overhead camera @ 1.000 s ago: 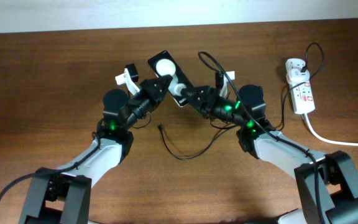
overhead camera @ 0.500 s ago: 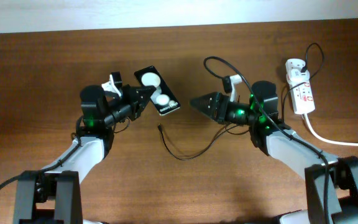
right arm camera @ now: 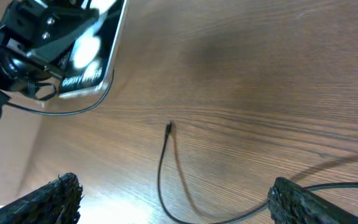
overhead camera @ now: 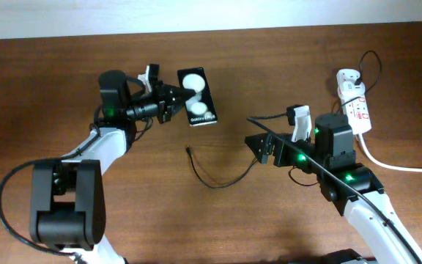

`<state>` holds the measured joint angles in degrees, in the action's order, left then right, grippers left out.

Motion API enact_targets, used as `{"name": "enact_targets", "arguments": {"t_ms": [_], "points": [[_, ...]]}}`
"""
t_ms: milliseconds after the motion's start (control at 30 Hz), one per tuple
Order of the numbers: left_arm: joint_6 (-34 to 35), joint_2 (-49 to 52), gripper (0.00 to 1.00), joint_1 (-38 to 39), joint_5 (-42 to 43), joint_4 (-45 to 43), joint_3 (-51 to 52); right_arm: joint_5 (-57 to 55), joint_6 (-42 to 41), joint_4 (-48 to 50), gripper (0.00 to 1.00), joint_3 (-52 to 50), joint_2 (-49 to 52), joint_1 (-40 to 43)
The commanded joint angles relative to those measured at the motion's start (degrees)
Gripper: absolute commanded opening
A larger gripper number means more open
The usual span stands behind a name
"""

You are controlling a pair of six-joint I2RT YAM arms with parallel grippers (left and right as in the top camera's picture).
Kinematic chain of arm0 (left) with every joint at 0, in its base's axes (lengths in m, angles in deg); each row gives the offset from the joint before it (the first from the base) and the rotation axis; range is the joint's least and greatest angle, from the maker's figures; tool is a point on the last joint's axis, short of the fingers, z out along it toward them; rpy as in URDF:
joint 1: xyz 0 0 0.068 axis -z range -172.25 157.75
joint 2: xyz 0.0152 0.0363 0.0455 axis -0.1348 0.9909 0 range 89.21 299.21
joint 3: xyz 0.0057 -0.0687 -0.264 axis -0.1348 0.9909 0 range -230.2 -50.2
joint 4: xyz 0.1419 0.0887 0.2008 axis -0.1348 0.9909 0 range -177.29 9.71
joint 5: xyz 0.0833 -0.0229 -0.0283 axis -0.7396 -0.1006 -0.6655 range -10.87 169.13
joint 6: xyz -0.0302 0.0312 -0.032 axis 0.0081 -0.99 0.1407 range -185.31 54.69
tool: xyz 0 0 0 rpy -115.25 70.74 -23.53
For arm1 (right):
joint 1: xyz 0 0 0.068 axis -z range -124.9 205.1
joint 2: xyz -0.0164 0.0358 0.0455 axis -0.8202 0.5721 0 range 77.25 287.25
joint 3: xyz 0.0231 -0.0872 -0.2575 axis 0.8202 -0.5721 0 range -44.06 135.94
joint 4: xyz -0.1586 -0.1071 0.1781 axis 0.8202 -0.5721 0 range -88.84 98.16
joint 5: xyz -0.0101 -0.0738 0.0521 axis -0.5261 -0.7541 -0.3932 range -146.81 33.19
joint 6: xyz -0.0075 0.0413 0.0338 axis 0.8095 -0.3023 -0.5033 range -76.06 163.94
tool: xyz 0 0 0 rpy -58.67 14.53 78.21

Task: Plug charger to phone and switch on socket
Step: 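Release the phone from the right gripper and grasp the cable's USB-C end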

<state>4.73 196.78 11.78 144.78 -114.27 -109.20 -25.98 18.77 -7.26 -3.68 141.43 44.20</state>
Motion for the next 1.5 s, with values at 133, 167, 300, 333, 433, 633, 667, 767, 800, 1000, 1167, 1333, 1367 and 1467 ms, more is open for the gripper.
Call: {"name": "enact_targets", "arguments": {"t_ms": [133, 167, 300, 333, 433, 633, 667, 767, 800, 1000, 1167, 1333, 1367, 1467], "points": [[-3.93, 0.42, 0.0, -1.03, 8.98, 2.82, -1.42, -5.31, 9.97, -5.33, 0.99, 0.07, -0.61, -4.48], [-3.98, 0.44, 0.0, -1.79, 9.01, 3.32, -1.42, -9.62, 9.97, -5.2, 0.99, 0.09, -0.61, -7.89], [-3.93, 0.44, 0.0, -5.88, 10.91, 3.76, -1.42, -24.28, 9.97, -1.95, 0.98, 0.09, -0.55, -21.99], [-3.93, 0.44, 0.0, -6.78, 10.91, 3.87, -1.42, -25.97, 9.99, 0.59, 0.99, 0.09, -0.2, -25.64], [-3.96, 0.44, 0.0, -9.16, 10.91, 6.86, -1.42, -27.23, 9.92, 7.3, 0.99, 0.09, 1.68, -31.95], [-4.17, 0.44, 0.0, -9.84, 11.52, 7.61, -1.42, -24.85, 5.4, 10.36, 0.99, 0.09, 2.51, -32.76], [-4.17, 0.44, 0.0, -9.84, 11.52, 7.61, -1.42, -24.85, 5.2, 10.38, 0.99, 0.09, 2.54, -32.76], [-4.2, 0.42, 0.0, -9.81, 11.52, 7.61, -1.42, -25.16, 9.18, 10.34, 1.0, 0.09, 4.46, -32.76], [-4.2, 0.44, 0.0, -9.81, 11.54, 7.61, -1.42, -25.4, 9.97, 10.4, 0.97, 0.09, 6.23, -32.76], [-4.17, 0.42, 0.0, -9.84, 10.21, 7.61, -1.42, -27.82, 11.89, 16.7, 0.84, 1.97, 21.2, -35.69], [-4.39, 0.42, 0.0, -9.84, 9.53, 7.58, -1.42, -30.25, 12.76, 17.38, 0.73, 3.48, 27.76, -36.09], [-4.39, 0.44, 0.0, -9.84, 7.85, 7.58, -1.42, -30.38, 12.76, 22.51, 0.59, 3.48, 30.47, -36.09], [-4.39, 0.42, 0.0, -9.84, 7.85, 7.58, -1.42, -30.49, 12.76, 23.85, 0.58, 3.48, 31.45, -36.17], [-4.39, 0.44, 0.0, -10.12, 7.43, 7.56, -1.42, -31.89, 13.18, 25.27, 0.57, 4.55, 35.41, -38.07]]}}
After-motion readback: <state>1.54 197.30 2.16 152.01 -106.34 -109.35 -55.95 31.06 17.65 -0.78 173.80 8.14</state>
